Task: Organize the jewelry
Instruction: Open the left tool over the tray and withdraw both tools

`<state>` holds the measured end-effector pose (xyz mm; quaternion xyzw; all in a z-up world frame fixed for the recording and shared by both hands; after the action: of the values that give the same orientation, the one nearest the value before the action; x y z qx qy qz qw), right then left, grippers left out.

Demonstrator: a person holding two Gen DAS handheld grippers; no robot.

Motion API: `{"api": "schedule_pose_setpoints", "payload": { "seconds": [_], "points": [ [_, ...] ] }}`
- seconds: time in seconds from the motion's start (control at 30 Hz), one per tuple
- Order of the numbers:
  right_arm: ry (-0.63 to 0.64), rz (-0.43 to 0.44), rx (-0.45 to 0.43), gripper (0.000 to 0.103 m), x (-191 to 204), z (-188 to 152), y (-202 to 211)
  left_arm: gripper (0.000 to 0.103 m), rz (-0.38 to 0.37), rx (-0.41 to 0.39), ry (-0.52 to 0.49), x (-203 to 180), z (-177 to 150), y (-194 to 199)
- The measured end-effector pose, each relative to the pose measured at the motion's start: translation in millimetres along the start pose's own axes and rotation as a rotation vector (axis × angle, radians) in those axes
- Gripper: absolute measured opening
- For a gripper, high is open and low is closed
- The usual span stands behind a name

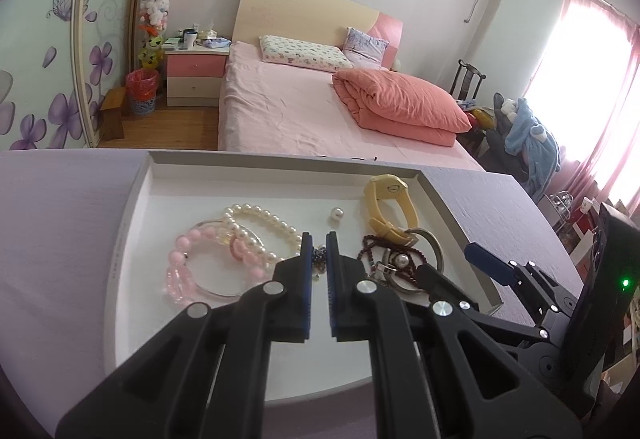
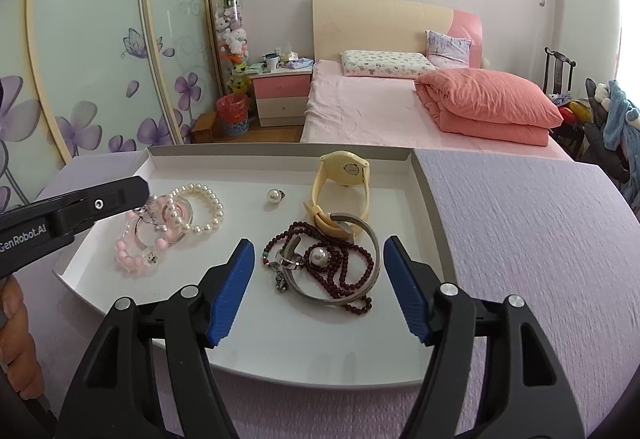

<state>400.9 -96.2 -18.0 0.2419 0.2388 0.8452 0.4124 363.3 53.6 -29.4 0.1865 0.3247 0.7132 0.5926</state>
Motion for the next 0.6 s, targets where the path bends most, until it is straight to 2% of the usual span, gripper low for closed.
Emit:
{"api": "schedule_pose_setpoints", "payload": {
  "seconds": [0.23,0.27,0.3,0.37,0.47,0.53,0.6],
  "points": [
    [-0.015,-0.002,0.007,0.07,-4,-6,2,0.007,-0.011,0.019,0.01,1,-1,-7],
    [-0.016,-0.003,0.007,0.07,-5,-6,2,0.012,-0.01,0.021,0.016,2,-2,-7],
    [-0.019,-0.004,0.007,0.07,-5,-7,3,0.018,-0.015,0.023,0.026,4,-2,-7],
    [-0.027,-0.003,0.007,0.07,-7,-8,4,0.056,-0.009,0.015,0.053,10,-2,-5],
    [-0.034,-0.002,0.002,0.074,-7,-7,5,0.076,0.003,-0.022,0.083,19,-1,4],
    [-0.036,-0.002,-0.001,0.076,-7,-7,6,0.085,0.009,-0.032,0.098,24,0,8],
    [-0.037,0.0,-0.004,0.082,-6,-6,6,0.088,0.016,-0.042,0.102,29,1,12]
  ]
}}
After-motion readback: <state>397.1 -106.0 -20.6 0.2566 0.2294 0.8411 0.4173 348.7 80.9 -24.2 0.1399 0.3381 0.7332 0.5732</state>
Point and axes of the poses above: each gripper's, at about its wrist camera, not at the fingertips, and y roughly against the way its jaws point, x to its left, z to its top, the point moved 1 cm from there along -y, roughly the way its jaws point, and after that the axes turned 14 degrees about z, right-handed, at the moved point
